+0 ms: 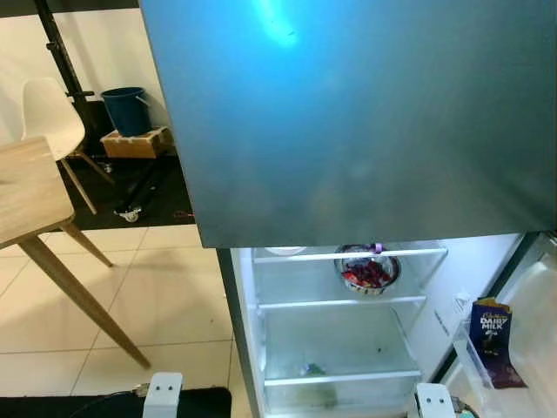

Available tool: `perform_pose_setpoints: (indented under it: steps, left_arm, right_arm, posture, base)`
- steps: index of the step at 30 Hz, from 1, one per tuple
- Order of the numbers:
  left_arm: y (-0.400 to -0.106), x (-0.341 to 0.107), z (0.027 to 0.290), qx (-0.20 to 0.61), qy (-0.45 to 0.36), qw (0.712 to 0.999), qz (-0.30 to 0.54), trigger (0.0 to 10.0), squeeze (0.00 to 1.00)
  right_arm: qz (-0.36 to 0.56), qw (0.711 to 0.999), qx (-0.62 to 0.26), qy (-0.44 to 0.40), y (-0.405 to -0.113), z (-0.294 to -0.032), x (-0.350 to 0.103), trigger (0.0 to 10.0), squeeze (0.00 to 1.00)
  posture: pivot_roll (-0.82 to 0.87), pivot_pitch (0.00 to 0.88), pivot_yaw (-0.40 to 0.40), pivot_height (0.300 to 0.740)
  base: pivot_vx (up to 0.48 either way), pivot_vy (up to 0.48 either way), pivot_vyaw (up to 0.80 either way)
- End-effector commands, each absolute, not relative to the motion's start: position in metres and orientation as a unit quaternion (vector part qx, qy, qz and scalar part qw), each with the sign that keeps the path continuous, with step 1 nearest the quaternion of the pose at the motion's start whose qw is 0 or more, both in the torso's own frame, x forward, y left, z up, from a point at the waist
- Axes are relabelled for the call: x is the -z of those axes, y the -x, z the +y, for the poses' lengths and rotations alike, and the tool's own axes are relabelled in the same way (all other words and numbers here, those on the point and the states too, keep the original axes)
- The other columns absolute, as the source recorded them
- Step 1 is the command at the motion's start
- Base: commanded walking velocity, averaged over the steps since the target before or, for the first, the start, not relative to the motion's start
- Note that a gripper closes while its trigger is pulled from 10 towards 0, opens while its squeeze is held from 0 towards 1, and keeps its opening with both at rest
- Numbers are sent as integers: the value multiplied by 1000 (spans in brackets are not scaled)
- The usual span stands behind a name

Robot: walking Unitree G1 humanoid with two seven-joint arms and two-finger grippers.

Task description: Restocking fridge

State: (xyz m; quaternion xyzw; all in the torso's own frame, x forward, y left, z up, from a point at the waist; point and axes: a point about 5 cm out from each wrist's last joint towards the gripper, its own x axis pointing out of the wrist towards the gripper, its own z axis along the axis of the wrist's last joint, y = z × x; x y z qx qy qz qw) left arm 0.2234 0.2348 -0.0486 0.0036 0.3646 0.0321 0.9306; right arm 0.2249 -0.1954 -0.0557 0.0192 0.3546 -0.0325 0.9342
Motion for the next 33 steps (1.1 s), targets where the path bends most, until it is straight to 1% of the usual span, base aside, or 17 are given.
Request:
perform_pose_setpoints:
  steps: [1, 33]
  left_arm:
    - [-216, 55, 231, -27, -1, 924, 381, 10000, 0]
    - [-214, 56, 230, -26, 1, 923, 384, 10000, 0]
  right_arm:
    - [366, 929, 42, -26, -218, -198, 60, 10000, 0]
    - [369, 928, 40, -25, -218, -200, 60, 10000, 0]
  posture:
    - [-55, 101, 29, 740]
    - [-61, 113, 22, 740]
  base:
    - [-292, 0, 0]
    - [-294, 0, 0]
